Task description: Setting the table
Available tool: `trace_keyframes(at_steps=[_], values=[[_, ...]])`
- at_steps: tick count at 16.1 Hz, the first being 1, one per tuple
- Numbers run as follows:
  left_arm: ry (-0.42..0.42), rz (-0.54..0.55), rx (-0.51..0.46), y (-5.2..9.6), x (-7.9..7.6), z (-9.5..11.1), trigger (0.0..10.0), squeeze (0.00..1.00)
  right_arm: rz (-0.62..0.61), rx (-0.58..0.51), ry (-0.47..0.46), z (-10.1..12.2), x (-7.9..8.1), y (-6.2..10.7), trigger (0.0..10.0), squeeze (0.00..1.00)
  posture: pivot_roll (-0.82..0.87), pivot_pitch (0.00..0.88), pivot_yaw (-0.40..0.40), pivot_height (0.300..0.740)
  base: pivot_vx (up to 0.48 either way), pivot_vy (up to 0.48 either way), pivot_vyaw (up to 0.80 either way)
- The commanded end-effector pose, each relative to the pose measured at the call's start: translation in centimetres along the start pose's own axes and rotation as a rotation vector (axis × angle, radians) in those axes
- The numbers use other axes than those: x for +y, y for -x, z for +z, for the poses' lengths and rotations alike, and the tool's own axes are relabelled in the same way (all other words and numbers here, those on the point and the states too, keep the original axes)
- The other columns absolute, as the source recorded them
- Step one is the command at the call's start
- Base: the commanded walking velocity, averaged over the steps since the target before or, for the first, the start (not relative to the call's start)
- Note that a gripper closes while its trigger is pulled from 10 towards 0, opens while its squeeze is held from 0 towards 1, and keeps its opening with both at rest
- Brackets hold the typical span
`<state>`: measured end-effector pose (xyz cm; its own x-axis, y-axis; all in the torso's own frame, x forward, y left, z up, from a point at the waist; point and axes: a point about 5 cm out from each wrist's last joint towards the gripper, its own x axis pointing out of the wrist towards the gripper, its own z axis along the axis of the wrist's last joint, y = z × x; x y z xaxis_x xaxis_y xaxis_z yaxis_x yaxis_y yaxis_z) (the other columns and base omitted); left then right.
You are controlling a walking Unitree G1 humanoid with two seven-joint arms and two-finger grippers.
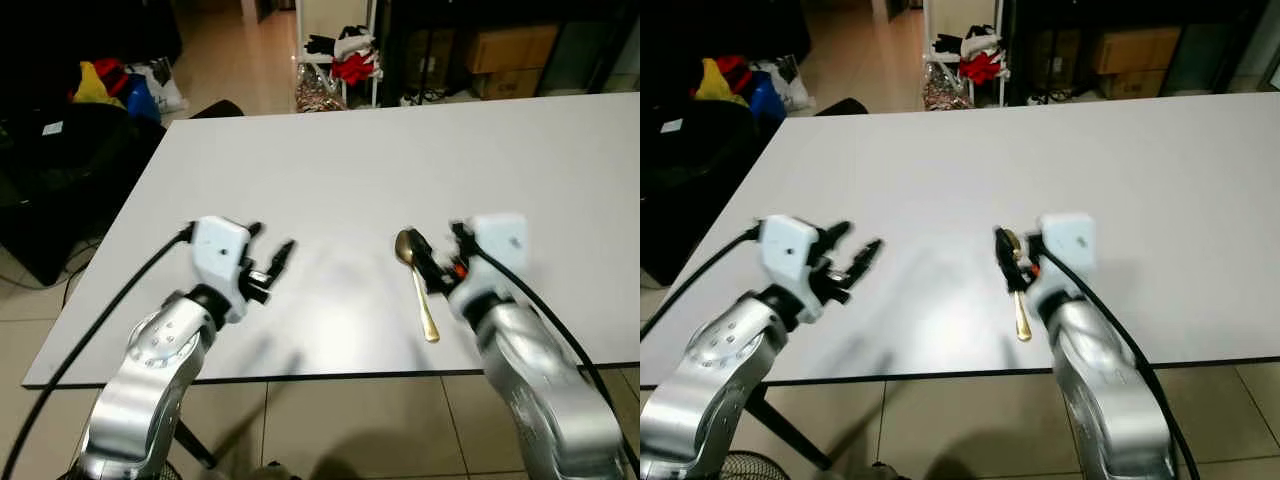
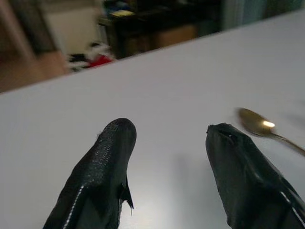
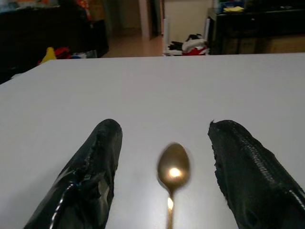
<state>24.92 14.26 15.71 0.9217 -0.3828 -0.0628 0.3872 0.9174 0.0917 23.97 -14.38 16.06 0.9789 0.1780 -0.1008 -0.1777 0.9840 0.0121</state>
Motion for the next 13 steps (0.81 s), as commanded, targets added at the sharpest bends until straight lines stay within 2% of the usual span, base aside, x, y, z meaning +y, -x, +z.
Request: trace_keyframes(at_steps=[1, 4, 5, 6, 8, 11, 13], values=[[-0.019, 0.064, -0.004, 0.6, 0.7, 0.0, 10.0, 0.0, 0.012, -0.047, -0.009, 0.6, -0.1, 0.5, 10.0, 0.0, 0.13, 0.0, 0.087, 0.727, 0.0, 0.0, 0.0], [-0.016, 0.114, -0.004, 1.6, 0.7, -0.2, 10.0, 0.0, -0.051, -0.068, -0.045, 0.3, -1.0, 1.2, 10.0, 0.0, 0.14, 0.0, 0.064, 0.727, 0.0, 0.0, 0.0], [-0.015, 0.121, -0.005, 1.6, 0.7, -0.3, 10.0, 0.0, -0.048, -0.07, -0.045, 0.3, -0.9, 1.2, 10.0, 0.0, 0.14, 0.0, 0.062, 0.727, 0.0, 0.0, 0.0], [-0.014, 0.13, -0.006, 1.5, 0.5, -0.5, 10.0, 0.0, -0.007, -0.064, -0.014, -0.1, -0.2, 1.0, 10.0, 0.0, 0.13, 0.0, 0.063, 0.727, 0.0, 0.0, 0.0], [-0.015, 0.135, -0.011, 1.4, 0.4, -0.5, 10.0, 0.0, 0.001, -0.058, 0.004, -0.1, 0.0, 0.8, 10.0, 0.0, 0.14, 0.0, 0.046, 0.727, 0.0, 0.0, 0.0], [-0.008, 0.156, -0.008, 1.3, 0.7, -0.7, 10.0, 0.0, -0.013, -0.065, -0.021, 0.1, 0.1, -0.3, 10.0, 0.0, 0.14, 0.0, 0.04, 0.727, 0.0, -0.37, 0.0], [-0.008, 0.136, -0.005, 1.4, 0.3, -0.7, 10.0, 0.0, -0.002, -0.056, -0.029, 0.0, 0.2, -0.3, 10.0, 0.0, 0.14, 0.0, 0.029, 0.727, 0.0, -0.452, 0.0]])
